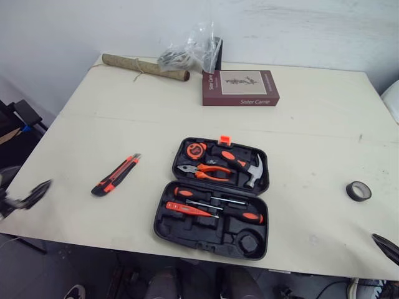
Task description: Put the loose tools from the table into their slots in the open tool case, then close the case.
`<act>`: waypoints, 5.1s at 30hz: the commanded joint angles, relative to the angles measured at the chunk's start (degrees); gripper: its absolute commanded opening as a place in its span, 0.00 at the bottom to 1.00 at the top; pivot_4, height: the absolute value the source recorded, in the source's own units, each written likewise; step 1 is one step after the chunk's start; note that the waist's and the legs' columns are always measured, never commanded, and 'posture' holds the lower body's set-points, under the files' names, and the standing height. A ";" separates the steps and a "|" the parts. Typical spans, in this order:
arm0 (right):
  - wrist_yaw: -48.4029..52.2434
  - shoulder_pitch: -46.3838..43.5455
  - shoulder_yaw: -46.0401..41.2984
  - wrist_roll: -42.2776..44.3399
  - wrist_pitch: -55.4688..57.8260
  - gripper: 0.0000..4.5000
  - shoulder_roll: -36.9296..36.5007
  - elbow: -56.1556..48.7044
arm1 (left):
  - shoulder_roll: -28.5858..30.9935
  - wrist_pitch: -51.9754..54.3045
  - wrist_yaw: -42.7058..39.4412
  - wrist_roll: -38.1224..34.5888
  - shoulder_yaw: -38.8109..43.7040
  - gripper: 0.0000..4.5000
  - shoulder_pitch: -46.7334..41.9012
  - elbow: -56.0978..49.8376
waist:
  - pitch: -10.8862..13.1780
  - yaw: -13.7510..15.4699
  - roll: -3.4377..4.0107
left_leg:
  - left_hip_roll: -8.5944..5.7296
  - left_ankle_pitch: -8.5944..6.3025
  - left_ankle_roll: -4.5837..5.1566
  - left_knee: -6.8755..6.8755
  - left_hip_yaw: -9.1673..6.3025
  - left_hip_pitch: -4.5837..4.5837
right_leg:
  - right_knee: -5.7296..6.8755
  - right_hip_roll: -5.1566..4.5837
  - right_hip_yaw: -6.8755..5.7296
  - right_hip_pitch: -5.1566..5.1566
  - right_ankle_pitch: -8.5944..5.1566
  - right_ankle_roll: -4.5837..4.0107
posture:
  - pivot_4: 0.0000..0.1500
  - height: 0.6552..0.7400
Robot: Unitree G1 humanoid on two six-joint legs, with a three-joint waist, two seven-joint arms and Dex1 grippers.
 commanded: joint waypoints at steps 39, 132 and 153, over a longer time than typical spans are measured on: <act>4.34 -17.05 32.56 7.48 6.41 1.00 10.70 -34.22 | -2.78 30.96 5.82 3.31 -34.33 0.99 -19.59 -18.41 | -0.01 -0.06 -0.15 | -0.02 0.24 -0.39 0.19 -0.06 -0.10 | 0.49 0.06 -0.01 -0.17 -0.05 -0.09 | 1.00 1.00; -2.28 -7.53 27.92 5.09 11.43 1.00 4.72 -36.49 | -12.99 7.10 -22.58 8.93 -67.68 0.01 -25.74 -42.51 | 0.07 1.37 -0.03 | -0.03 0.40 -0.38 0.32 -0.08 -0.12 | 0.31 0.18 0.07 -0.01 -0.05 -0.07 | 1.00 1.00; 3.48 -7.14 22.27 5.84 -2.23 1.00 7.83 -17.53 | -18.28 -2.44 -17.37 7.46 -63.17 0.06 -24.38 -32.81 | -0.42 1.38 0.69 | -0.03 0.05 0.04 0.08 -0.04 0.82 | -0.14 0.12 0.11 1.03 -0.05 -0.07 | 1.00 1.00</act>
